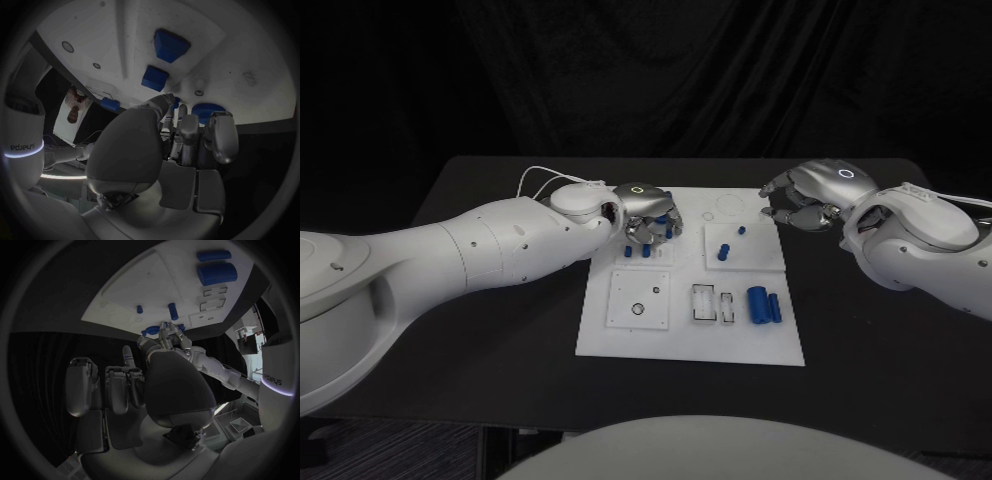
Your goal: Assemble the parts on the task board
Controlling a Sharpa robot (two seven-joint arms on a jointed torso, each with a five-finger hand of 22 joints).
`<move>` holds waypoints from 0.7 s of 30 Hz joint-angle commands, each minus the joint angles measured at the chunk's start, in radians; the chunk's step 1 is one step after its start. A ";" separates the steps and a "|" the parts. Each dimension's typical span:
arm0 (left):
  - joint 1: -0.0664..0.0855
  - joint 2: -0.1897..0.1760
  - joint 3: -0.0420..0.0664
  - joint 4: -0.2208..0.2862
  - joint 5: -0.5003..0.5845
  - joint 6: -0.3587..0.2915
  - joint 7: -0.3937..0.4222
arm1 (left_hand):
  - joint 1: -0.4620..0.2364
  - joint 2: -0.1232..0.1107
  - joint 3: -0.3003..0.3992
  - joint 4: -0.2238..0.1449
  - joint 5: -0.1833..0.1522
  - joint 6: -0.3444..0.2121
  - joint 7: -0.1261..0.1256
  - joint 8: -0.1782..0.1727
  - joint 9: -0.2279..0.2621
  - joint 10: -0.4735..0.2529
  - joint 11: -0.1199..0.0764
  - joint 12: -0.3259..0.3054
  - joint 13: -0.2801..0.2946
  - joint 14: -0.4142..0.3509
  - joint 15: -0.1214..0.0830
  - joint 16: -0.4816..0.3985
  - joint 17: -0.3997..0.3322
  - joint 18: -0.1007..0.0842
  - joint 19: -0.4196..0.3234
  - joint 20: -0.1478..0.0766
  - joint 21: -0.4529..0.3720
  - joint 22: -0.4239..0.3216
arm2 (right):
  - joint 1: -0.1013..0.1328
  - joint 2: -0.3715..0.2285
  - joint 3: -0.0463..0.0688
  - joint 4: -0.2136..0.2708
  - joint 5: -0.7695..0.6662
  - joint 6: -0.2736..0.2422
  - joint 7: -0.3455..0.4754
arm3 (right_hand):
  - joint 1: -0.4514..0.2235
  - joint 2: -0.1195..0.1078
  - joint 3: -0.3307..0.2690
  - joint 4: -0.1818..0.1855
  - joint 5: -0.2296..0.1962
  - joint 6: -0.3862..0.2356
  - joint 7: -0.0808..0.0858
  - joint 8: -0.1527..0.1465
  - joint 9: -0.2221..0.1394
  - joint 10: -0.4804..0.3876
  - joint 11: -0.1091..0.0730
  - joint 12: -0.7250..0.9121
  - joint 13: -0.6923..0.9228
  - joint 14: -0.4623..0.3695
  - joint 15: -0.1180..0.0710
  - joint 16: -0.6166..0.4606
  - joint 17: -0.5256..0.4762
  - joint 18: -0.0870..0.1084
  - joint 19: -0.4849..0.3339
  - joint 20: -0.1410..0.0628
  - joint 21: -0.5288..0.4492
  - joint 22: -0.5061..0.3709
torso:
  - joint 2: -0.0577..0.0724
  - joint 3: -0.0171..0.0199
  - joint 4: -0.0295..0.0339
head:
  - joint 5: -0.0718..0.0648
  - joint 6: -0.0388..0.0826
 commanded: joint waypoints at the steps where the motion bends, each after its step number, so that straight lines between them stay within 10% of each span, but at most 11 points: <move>1: -0.004 0.004 0.001 -0.005 -0.002 0.000 0.003 | -0.002 0.005 0.000 -0.008 0.000 0.008 0.001 0.007 0.001 0.007 0.001 0.007 0.004 -0.001 -0.008 0.005 0.002 -0.017 0.005 -0.004 0.008 0.176 | -0.002 0.000 0.001 0.000 0.014 -0.012 0.003 | 0.005 0.000 0.006 0.000 0.003 0.010 0.000 -0.003 -0.001 0.106 0.002 0.003 0.263 0.103 0.004 -0.003 0.247 0.005 0.024 0.005 -0.003 0.204 | -0.001 -0.0002 -0.0009 | 0.000 0.000; 21: -0.011 0.009 0.001 -0.020 -0.002 -0.064 0.028 | -0.001 0.053 -0.009 -0.026 -0.005 0.121 0.023 0.063 0.037 0.114 -0.038 0.079 0.069 0.033 -0.033 0.023 0.020 -0.028 0.039 -0.021 0.055 0.190 | -0.002 0.004 0.001 -0.002 0.019 -0.008 0.001 | 0.006 0.001 0.007 -0.001 0.004 0.011 0.001 -0.003 -0.002 0.106 0.003 0.003 0.263 0.103 0.004 -0.004 0.246 0.005 0.024 0.005 -0.003 0.204 | -0.001 -0.0010 0.0020 | 0.000 0.000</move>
